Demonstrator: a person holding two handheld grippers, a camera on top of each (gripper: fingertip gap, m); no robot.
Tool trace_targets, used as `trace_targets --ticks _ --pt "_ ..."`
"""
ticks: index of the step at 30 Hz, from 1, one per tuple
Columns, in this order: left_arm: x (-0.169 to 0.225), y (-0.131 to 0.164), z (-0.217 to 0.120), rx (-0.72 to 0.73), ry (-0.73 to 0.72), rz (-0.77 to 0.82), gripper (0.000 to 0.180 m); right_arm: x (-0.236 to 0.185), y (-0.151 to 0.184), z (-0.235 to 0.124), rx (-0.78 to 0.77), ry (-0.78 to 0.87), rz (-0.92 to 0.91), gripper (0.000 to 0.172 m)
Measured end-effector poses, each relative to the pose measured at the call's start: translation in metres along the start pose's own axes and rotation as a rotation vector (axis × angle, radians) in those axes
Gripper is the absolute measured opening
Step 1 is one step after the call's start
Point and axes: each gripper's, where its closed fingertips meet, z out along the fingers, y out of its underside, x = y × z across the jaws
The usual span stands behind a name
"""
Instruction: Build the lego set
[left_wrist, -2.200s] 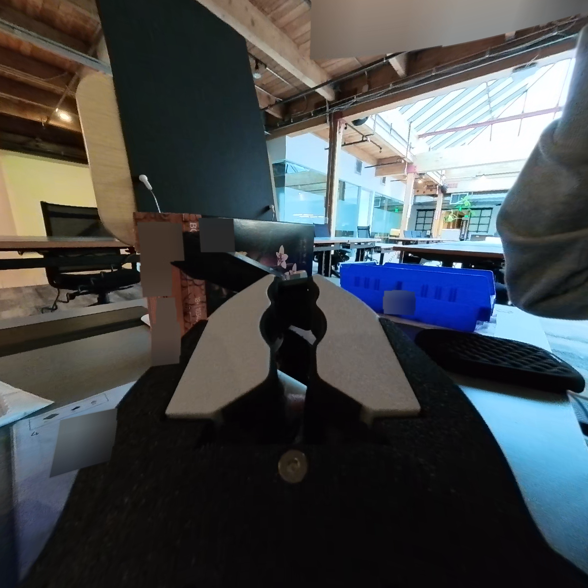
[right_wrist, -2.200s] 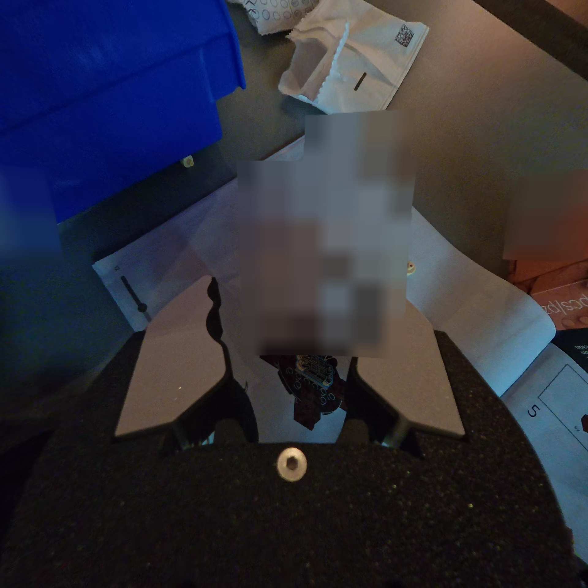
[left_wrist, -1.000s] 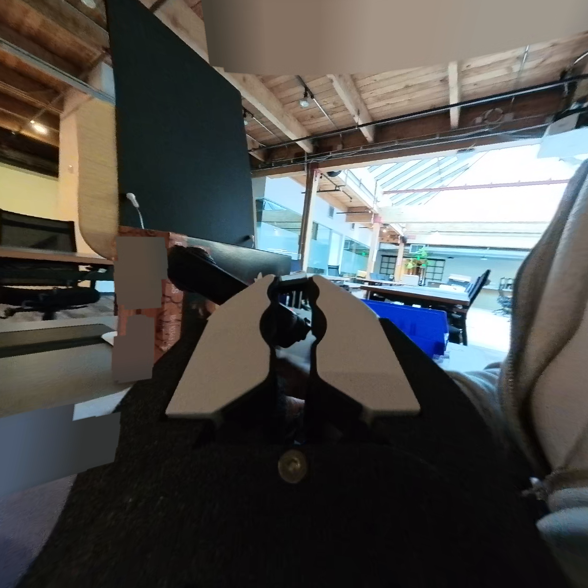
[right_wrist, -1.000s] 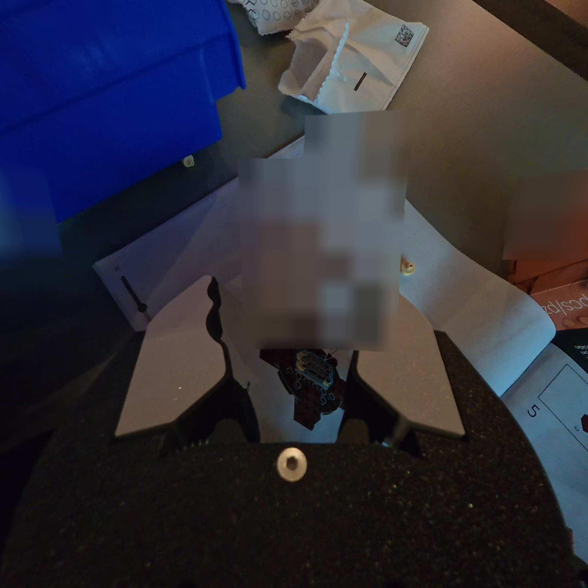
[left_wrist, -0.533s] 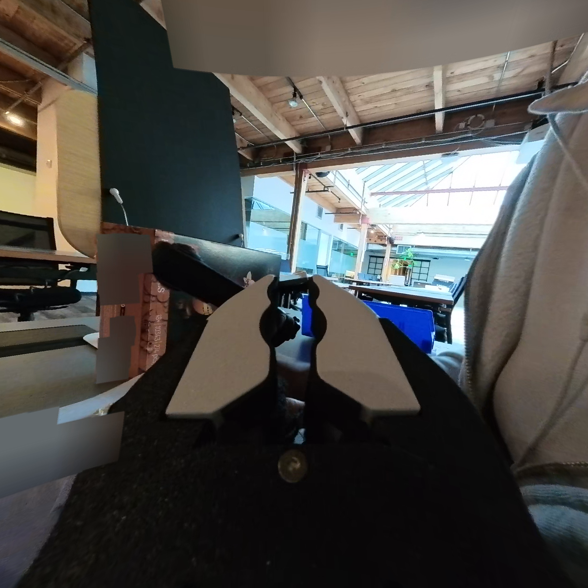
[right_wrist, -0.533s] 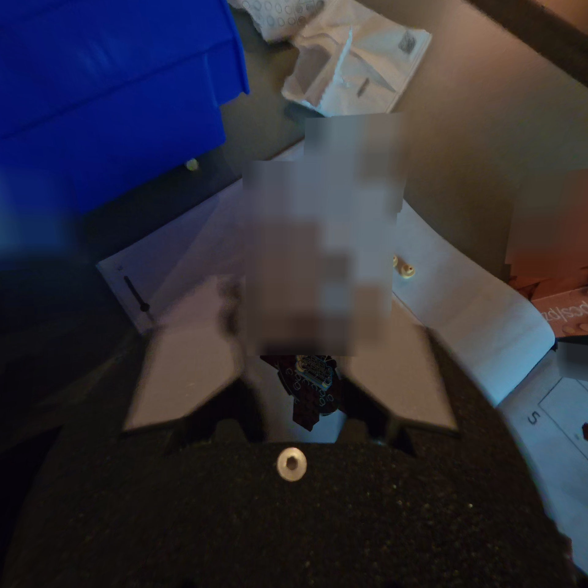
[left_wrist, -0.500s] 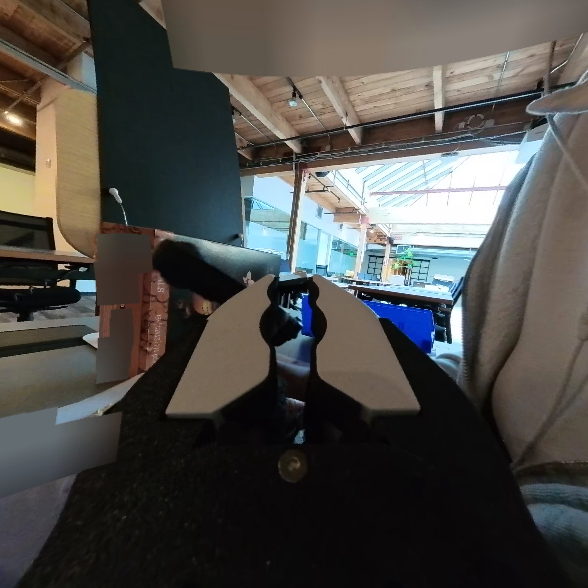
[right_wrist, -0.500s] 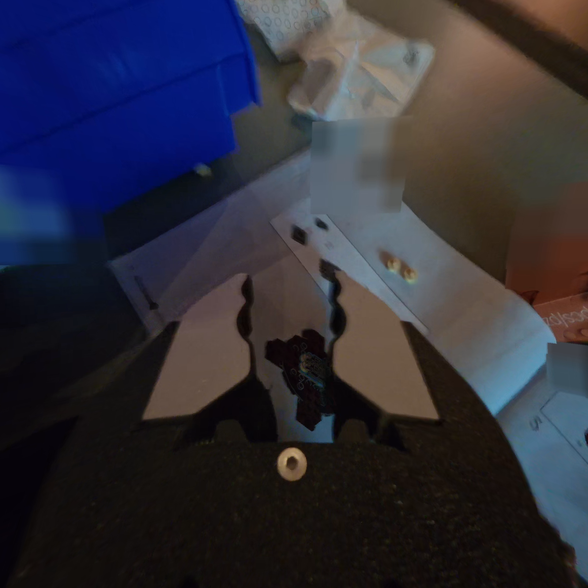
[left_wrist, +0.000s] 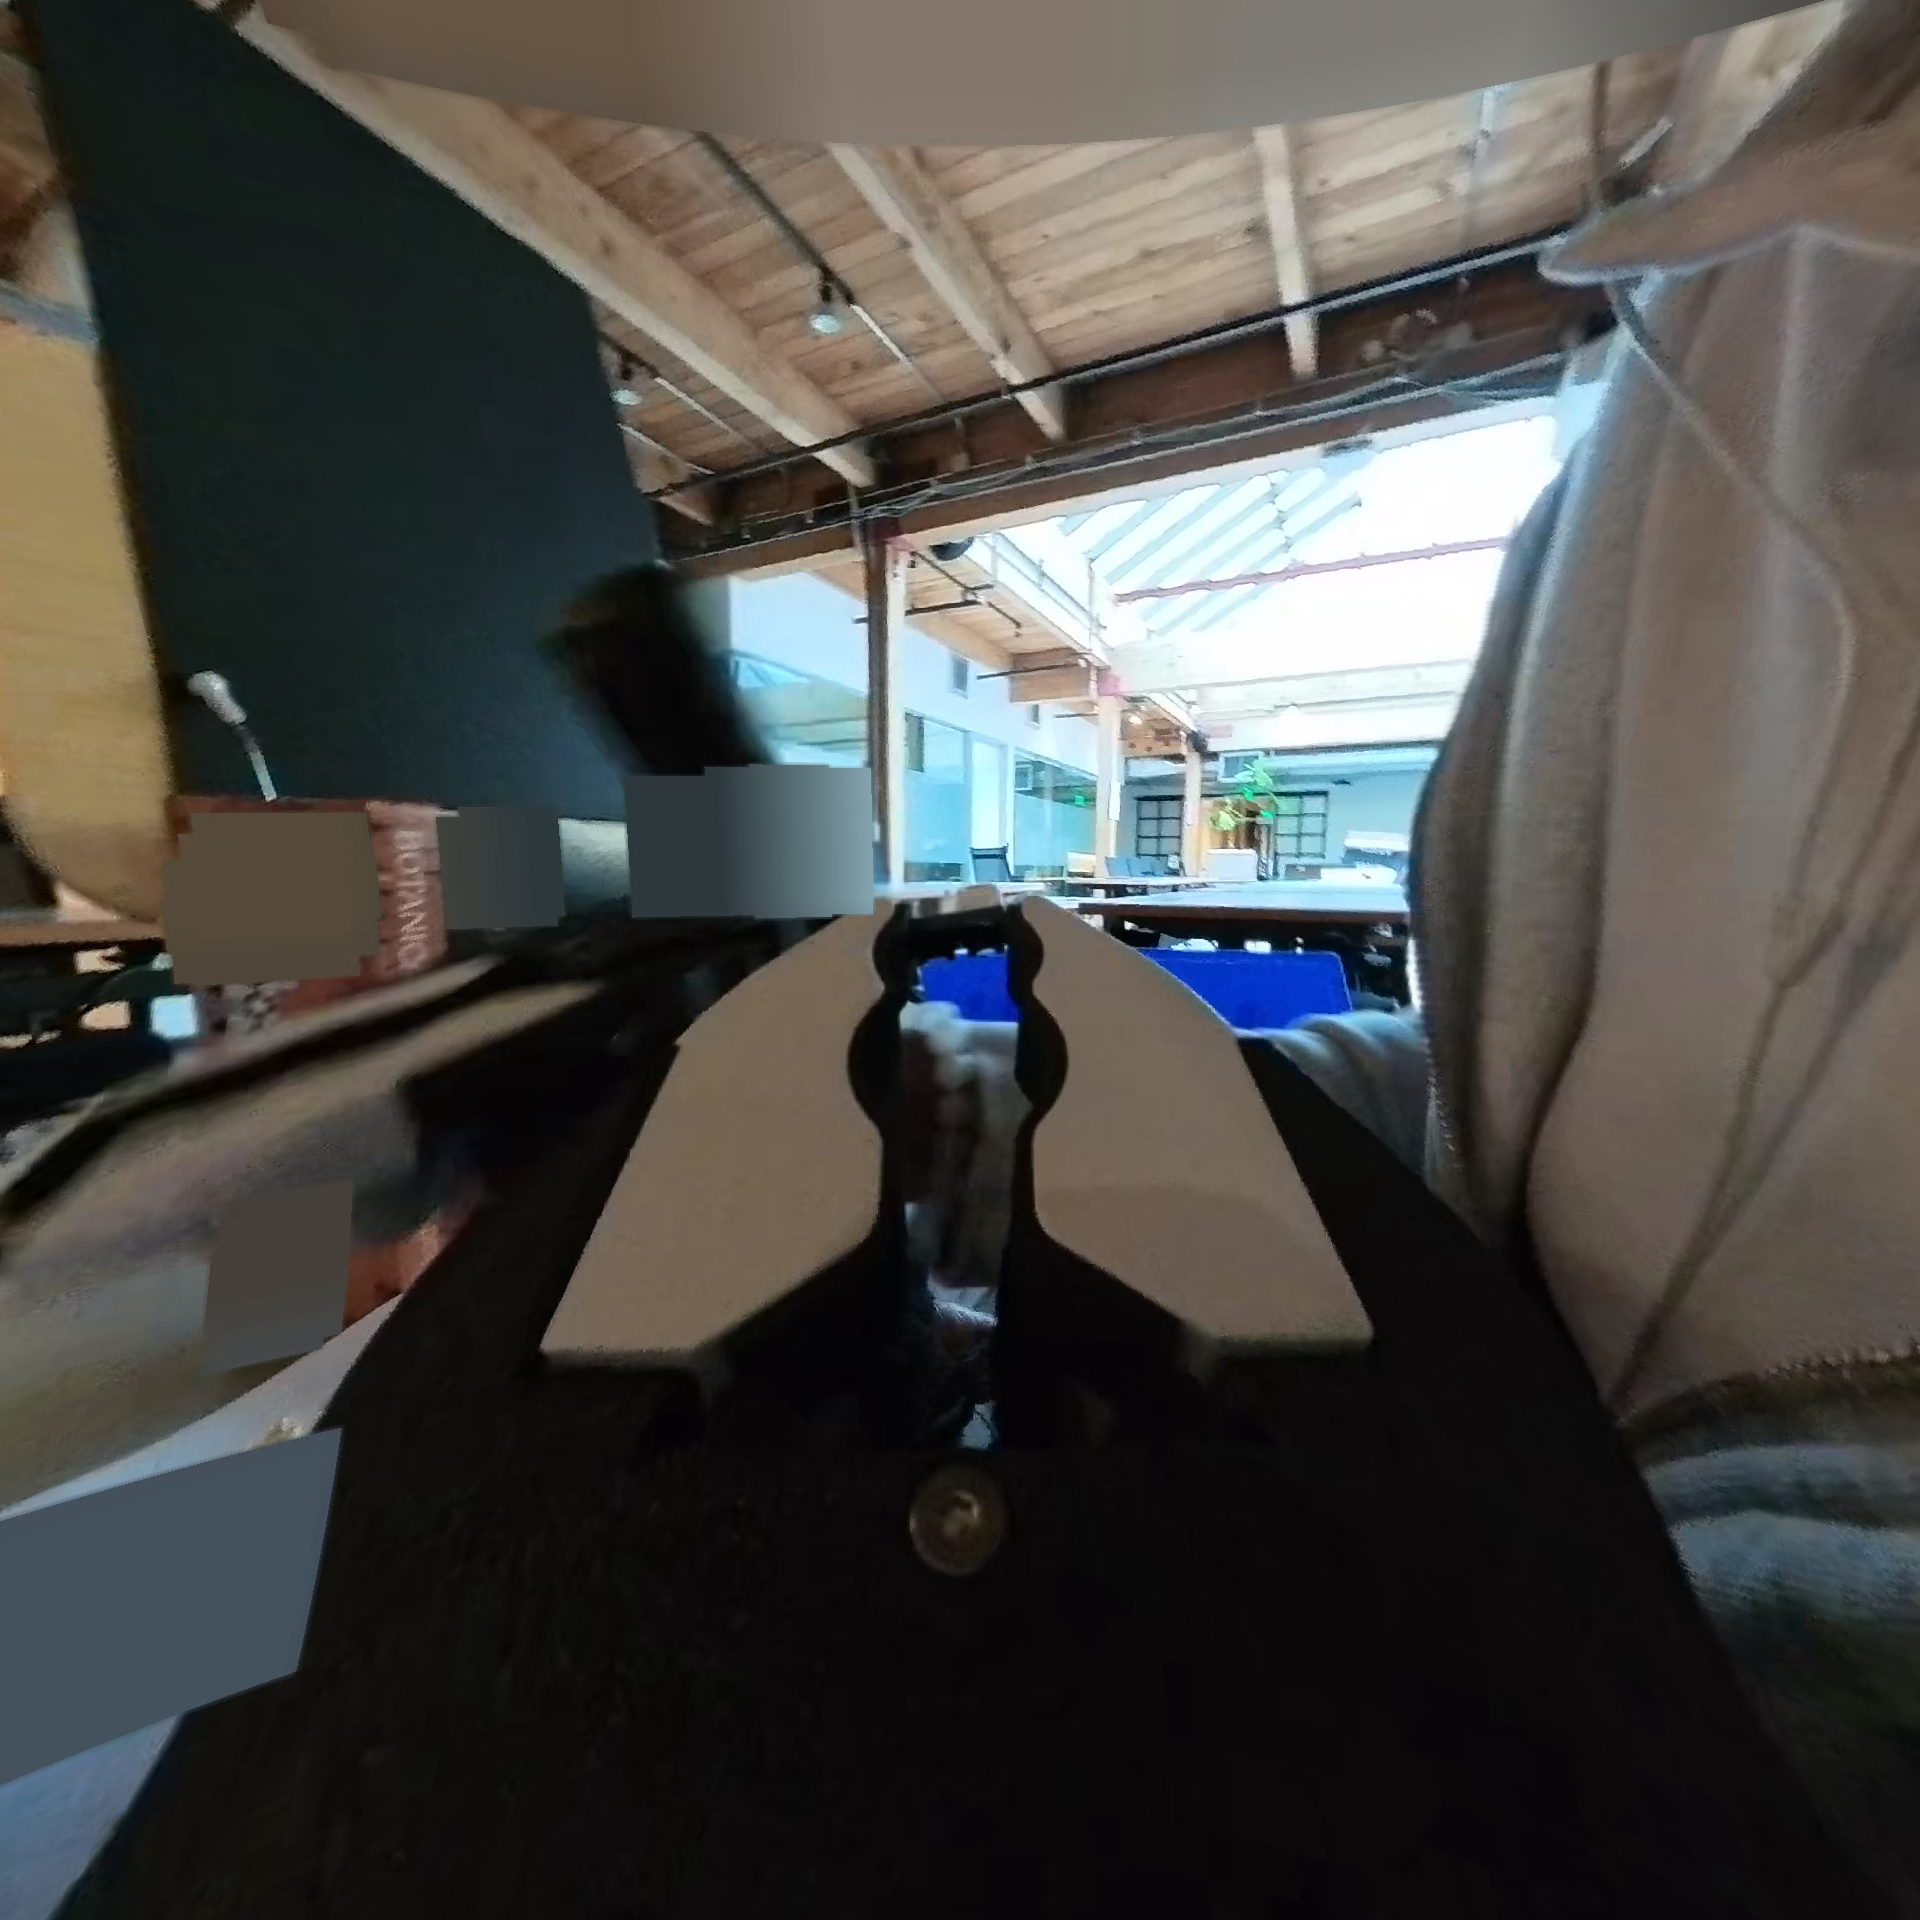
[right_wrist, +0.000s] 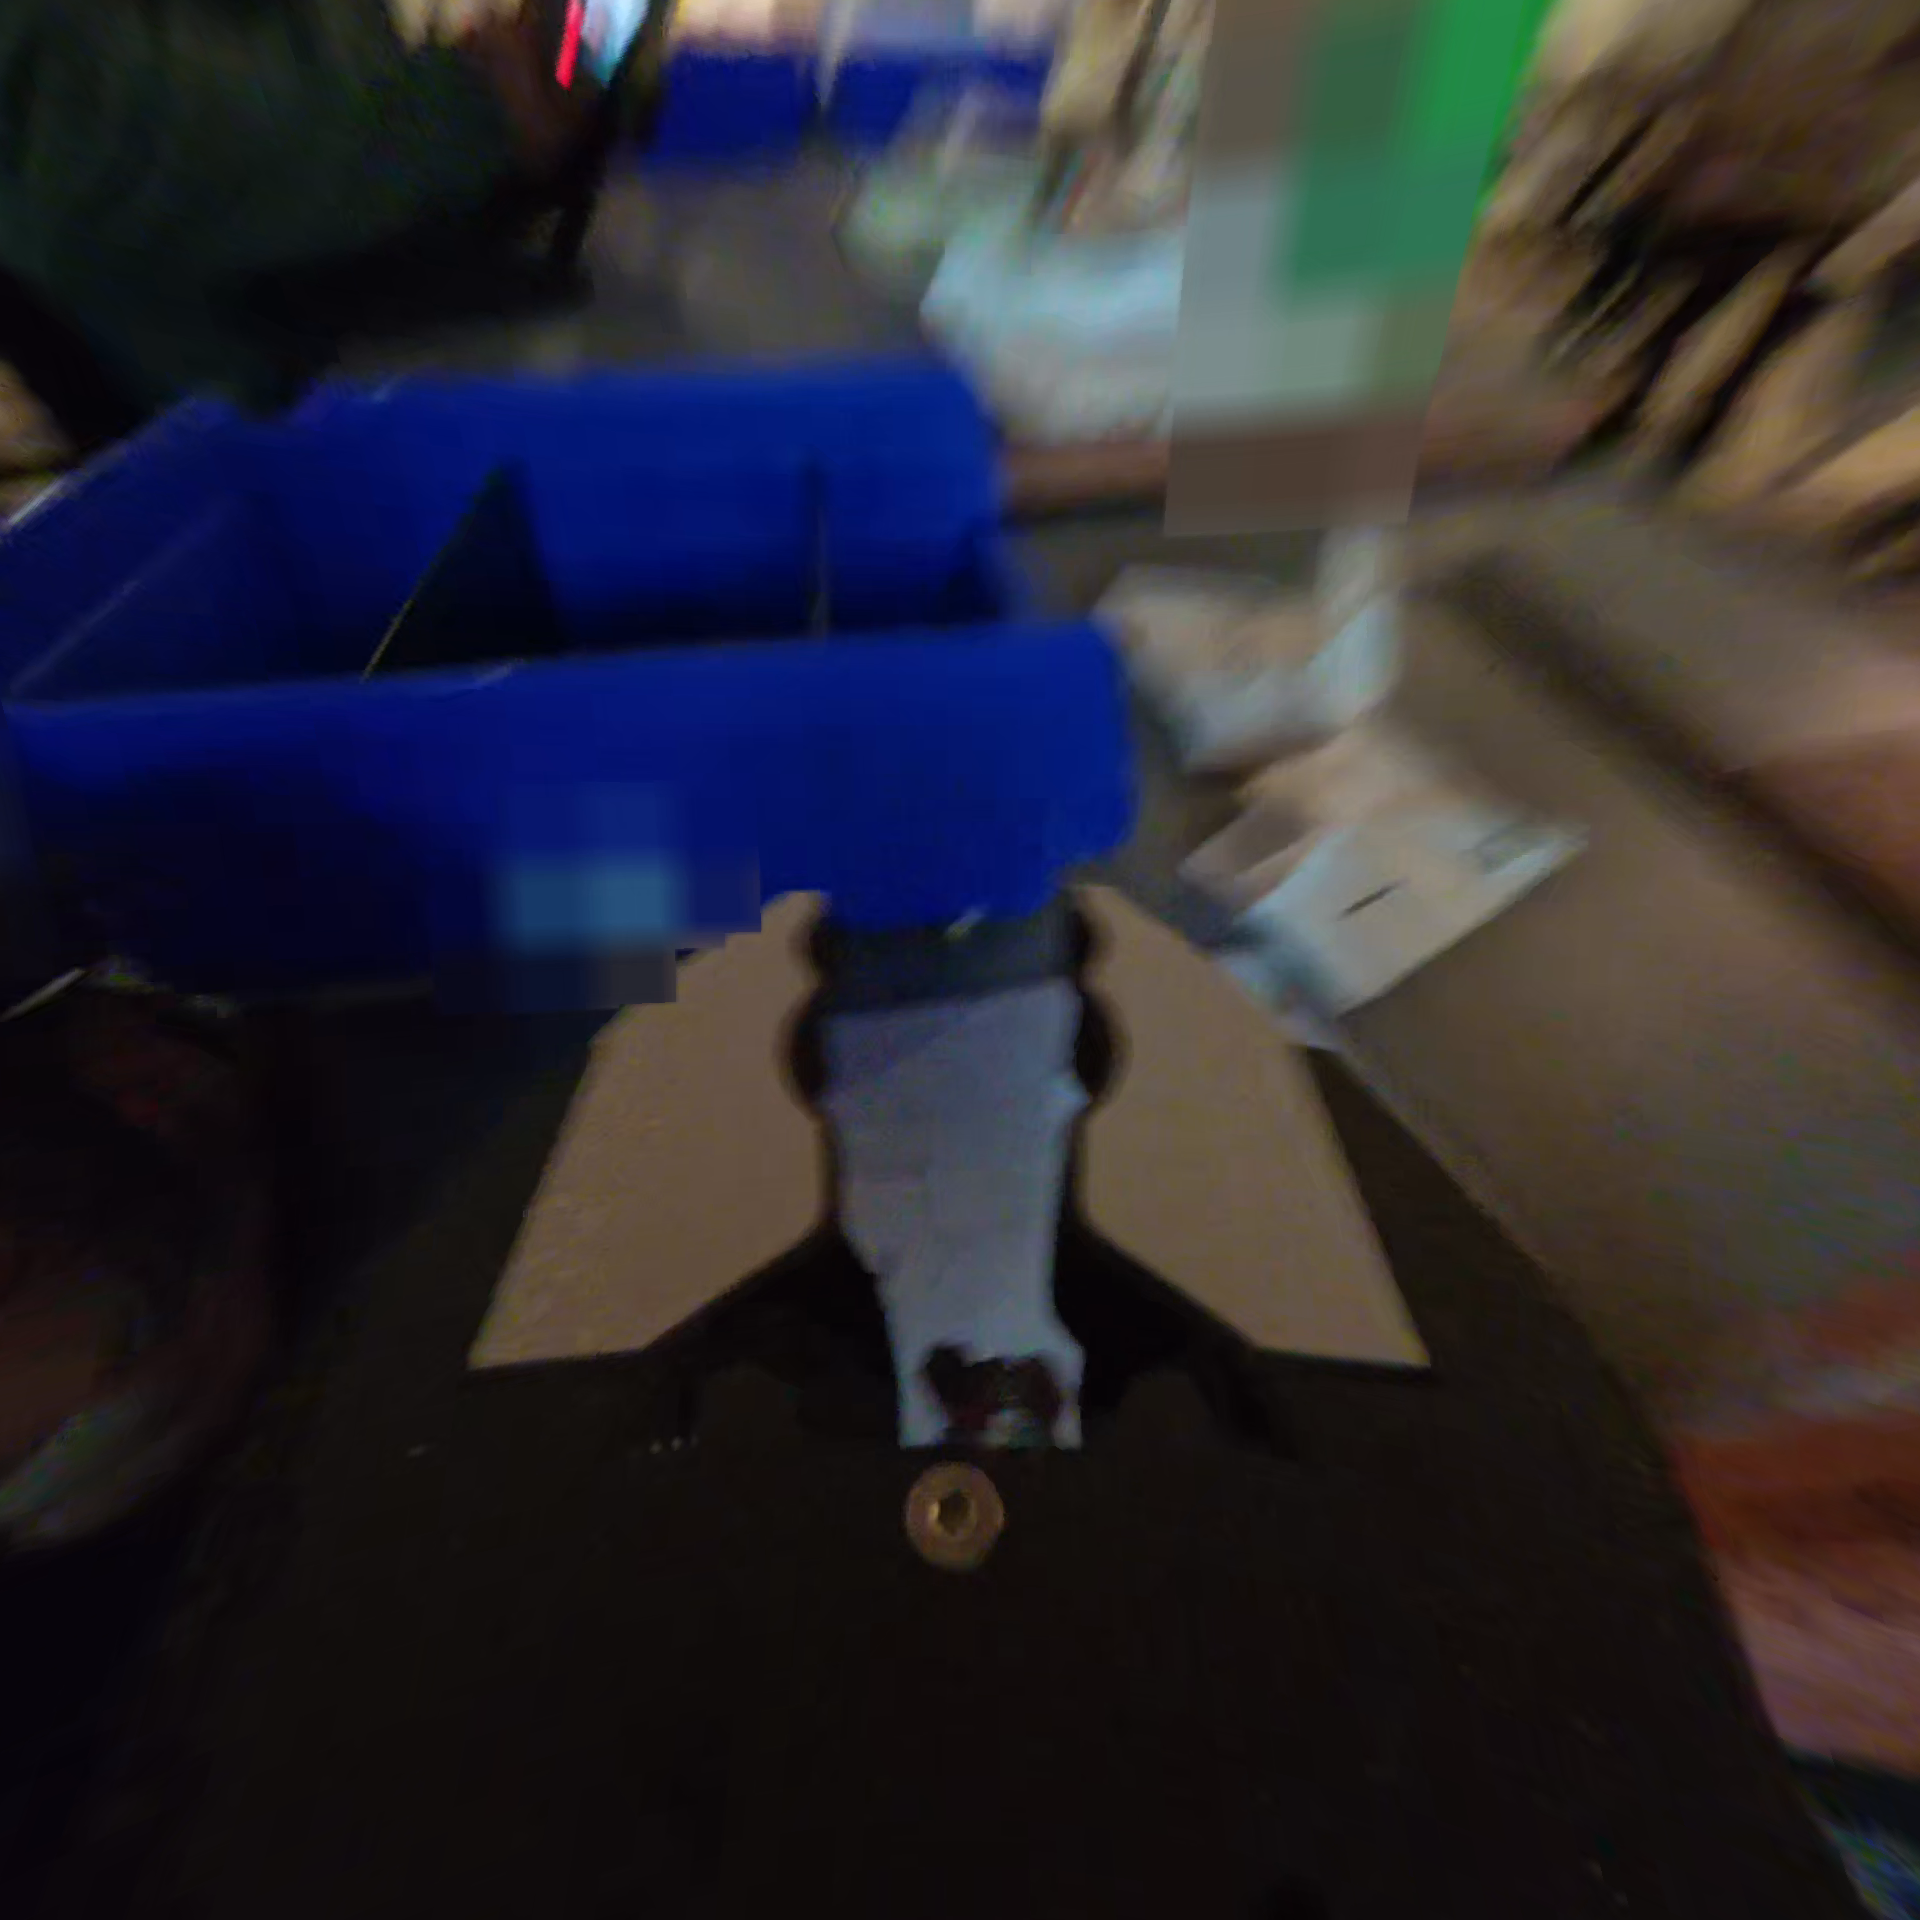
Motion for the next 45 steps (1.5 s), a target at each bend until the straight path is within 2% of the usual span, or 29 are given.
trace_targets --ticks 1,2,3,4,7,10,14,22,26,34,38,40,42,45 --pt "0.003 0.000 0.001 -0.002 0.012 0.009 0.017 -0.007 0.011 0.010 -0.082 -0.076 0.046 0.041" --pt "0.005 0.000 0.001 -0.002 0.024 0.016 0.017 -0.012 0.018 0.019 -0.131 -0.126 0.057 0.026" --pt "0.006 0.000 0.001 -0.002 0.033 0.022 0.017 -0.012 0.023 0.027 -0.164 -0.121 0.045 0.017" --pt "0.007 0.000 0.001 -0.004 0.039 0.027 0.017 -0.012 0.026 0.034 -0.197 -0.112 0.004 0.016" --pt "0.001 -0.001 -0.001 -0.005 0.010 0.017 0.017 -0.012 0.039 0.055 -0.333 -0.085 -0.097 0.025" --pt "-0.012 0.000 -0.004 -0.053 -0.039 0.022 0.017 -0.011 0.048 0.072 -0.396 -0.081 -0.120 0.042" --pt "-0.025 0.000 -0.009 -0.160 -0.070 0.116 0.016 -0.003 0.057 0.088 -0.440 -0.033 -0.111 0.042" --pt "-0.034 -0.002 -0.012 -0.142 -0.066 0.099 0.017 0.002 0.049 0.104 -0.423 -0.007 -0.141 0.034" --pt "-0.032 -0.001 -0.013 -0.143 -0.064 0.109 0.017 0.004 0.058 0.098 -0.487 -0.020 -0.184 0.031" --pt "-0.033 0.000 -0.014 -0.144 -0.064 0.096 0.017 0.002 0.059 0.101 -0.474 -0.073 -0.189 0.023" --pt "-0.034 0.002 -0.015 -0.152 -0.070 0.092 0.017 0.003 0.062 0.101 -0.500 -0.071 -0.189 0.006" --pt "-0.034 0.003 -0.015 -0.156 -0.071 0.091 0.017 0.006 0.063 0.098 -0.508 -0.065 -0.186 0.004" --pt "-0.035 0.004 -0.015 -0.159 -0.071 0.087 0.017 0.007 0.057 0.089 -0.481 -0.066 -0.163 0.003" --pt "-0.036 0.006 -0.015 -0.167 -0.077 0.076 0.017 0.002 0.032 0.062 -0.332 -0.107 -0.015 0.000"
